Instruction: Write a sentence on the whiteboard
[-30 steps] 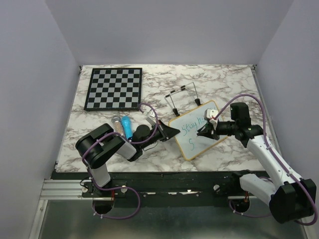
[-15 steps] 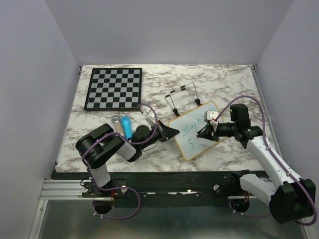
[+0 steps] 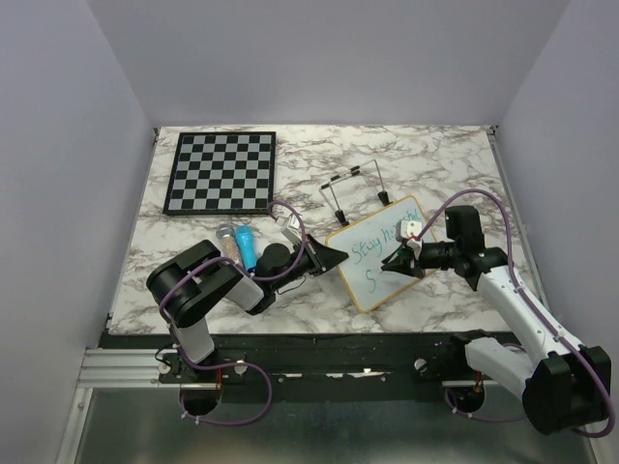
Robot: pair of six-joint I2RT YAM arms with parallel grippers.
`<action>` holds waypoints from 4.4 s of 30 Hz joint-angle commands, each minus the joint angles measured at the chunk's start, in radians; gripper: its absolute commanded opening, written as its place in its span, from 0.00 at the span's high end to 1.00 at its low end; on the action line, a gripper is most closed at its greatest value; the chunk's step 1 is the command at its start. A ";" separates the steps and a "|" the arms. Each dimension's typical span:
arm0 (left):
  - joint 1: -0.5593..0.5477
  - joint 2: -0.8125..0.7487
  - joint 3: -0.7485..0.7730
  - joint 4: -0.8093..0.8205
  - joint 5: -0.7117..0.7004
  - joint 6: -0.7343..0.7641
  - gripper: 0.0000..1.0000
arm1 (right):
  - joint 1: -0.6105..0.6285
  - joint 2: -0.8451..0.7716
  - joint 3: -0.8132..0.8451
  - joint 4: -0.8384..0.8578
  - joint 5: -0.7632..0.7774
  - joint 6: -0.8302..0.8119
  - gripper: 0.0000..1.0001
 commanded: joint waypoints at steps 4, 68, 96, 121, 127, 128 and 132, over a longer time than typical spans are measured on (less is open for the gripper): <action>-0.008 -0.005 -0.003 0.105 -0.027 0.000 1.00 | -0.006 -0.017 -0.014 0.016 -0.009 -0.013 0.99; -0.021 0.004 0.018 0.104 -0.021 0.008 1.00 | 0.072 0.089 -0.013 -0.041 0.048 -0.110 0.99; -0.018 0.001 0.008 0.115 -0.019 0.009 1.00 | 0.072 0.075 -0.027 0.037 0.165 -0.037 0.99; -0.020 0.007 0.011 0.116 -0.018 0.011 1.00 | 0.072 0.096 0.013 0.077 0.162 0.007 0.99; -0.020 0.009 0.011 0.119 -0.018 0.011 1.00 | 0.068 0.084 -0.010 0.155 0.228 0.065 0.99; -0.018 0.011 0.009 0.122 -0.016 0.011 1.00 | 0.068 0.081 -0.011 0.169 0.234 0.071 1.00; -0.020 0.007 0.008 0.121 -0.016 0.011 1.00 | 0.054 0.092 -0.011 0.172 0.258 0.084 0.99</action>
